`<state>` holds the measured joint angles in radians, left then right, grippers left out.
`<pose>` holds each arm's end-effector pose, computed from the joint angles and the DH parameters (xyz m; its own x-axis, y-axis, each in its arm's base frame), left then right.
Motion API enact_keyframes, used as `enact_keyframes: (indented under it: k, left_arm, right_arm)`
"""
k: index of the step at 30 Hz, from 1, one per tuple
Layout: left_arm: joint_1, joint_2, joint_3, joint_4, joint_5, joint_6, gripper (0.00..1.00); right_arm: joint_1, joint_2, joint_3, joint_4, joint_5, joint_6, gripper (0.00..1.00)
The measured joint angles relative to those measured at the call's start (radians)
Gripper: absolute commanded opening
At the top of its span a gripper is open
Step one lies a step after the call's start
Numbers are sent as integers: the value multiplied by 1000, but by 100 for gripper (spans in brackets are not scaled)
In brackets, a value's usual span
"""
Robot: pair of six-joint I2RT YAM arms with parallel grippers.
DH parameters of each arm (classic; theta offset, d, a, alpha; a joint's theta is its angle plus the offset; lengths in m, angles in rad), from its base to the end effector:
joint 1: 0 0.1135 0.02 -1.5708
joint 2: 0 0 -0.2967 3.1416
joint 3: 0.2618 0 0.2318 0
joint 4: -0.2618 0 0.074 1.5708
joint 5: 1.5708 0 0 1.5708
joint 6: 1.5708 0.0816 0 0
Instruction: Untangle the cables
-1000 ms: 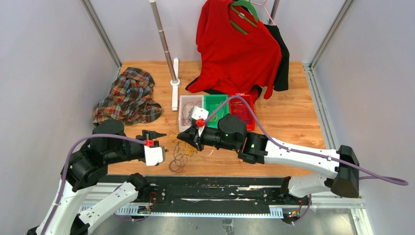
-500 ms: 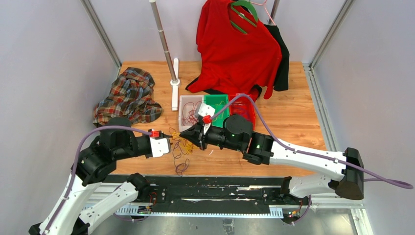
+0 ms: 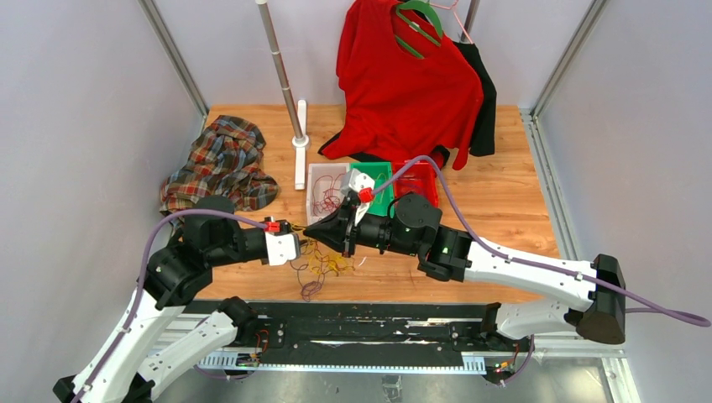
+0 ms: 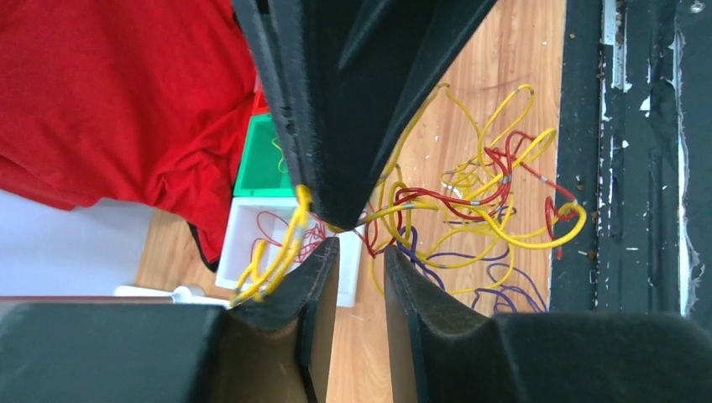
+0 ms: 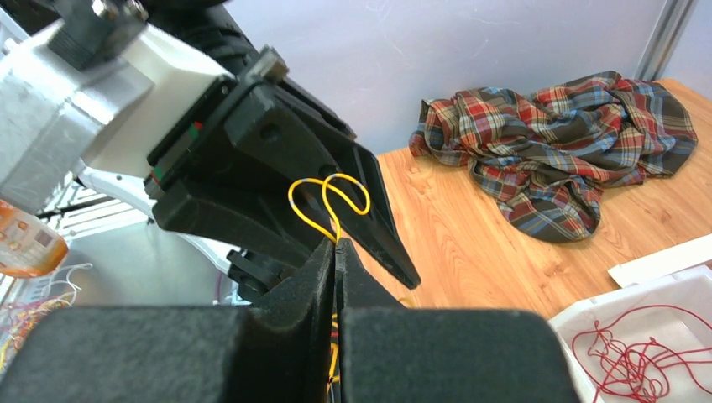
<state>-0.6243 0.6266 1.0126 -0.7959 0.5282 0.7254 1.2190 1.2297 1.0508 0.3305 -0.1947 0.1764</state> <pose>0.0547 -0.0901 0.3698 0.3418 0.4600 -0.8195 0.8729 0.1676 0.4582 0.0899 0.2909 0.4356 -0.1220 0.1674 -0.9783 -0.9807 0.1312 0.1447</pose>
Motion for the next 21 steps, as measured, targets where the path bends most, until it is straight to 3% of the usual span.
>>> enact_keyframes:
  k: [9, 11, 14, 21]
  left_arm:
    - [0, 0, -14, 32, 126, -100, 32]
    - [0, 0, -14, 33, 164, -130, 25]
    - [0, 2, -14, 35, 206, -167, 2]
    - [0, -10, -14, 66, 166, -203, 0]
  right_arm:
    - [-37, 0, -17, 100, -15, 94, 1]
    - [-53, 0, -33, 124, -15, 120, 1]
    - [-75, 0, -56, 156, -15, 153, 1]
    - [-92, -16, -93, 179, -11, 183, 1]
